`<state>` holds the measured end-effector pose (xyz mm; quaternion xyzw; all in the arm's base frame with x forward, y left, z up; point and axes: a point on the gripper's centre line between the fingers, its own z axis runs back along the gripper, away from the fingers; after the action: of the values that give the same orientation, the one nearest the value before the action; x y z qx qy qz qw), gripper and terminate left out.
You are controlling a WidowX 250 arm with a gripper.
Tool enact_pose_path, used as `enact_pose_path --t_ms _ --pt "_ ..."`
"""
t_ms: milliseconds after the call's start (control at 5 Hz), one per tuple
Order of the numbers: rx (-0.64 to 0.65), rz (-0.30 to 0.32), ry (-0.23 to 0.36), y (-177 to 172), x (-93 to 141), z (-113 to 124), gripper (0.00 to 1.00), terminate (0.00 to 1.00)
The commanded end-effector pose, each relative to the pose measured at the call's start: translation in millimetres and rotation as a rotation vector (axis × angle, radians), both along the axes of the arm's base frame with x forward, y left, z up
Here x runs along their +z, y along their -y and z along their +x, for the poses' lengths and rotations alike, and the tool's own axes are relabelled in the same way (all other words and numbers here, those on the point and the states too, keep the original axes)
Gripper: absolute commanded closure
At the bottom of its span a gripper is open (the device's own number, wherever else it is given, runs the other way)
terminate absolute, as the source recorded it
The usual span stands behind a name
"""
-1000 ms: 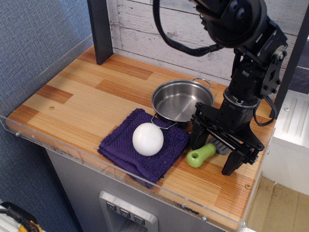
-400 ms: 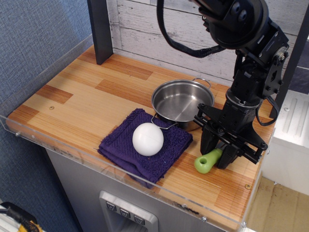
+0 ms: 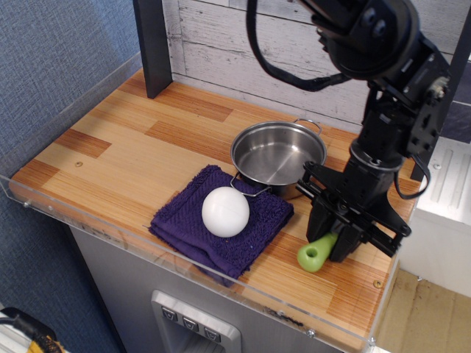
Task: Move the spatula to the bottom left corner.
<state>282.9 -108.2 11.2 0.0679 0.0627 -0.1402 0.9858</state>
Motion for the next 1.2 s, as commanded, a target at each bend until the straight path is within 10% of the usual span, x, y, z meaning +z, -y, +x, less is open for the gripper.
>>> enact_pose_path --t_ms 0,400,1000 --pt "0.067 -0.010 0.185 20.0 95.3 1.7 1.00 0.00" --pt "0.230 0.065 0.304 -33.8 151.9 -13.1 1.00 0.00" --pt "0.383 0.007 0.234 -135.1 107.9 -18.9 1.00 0.00"
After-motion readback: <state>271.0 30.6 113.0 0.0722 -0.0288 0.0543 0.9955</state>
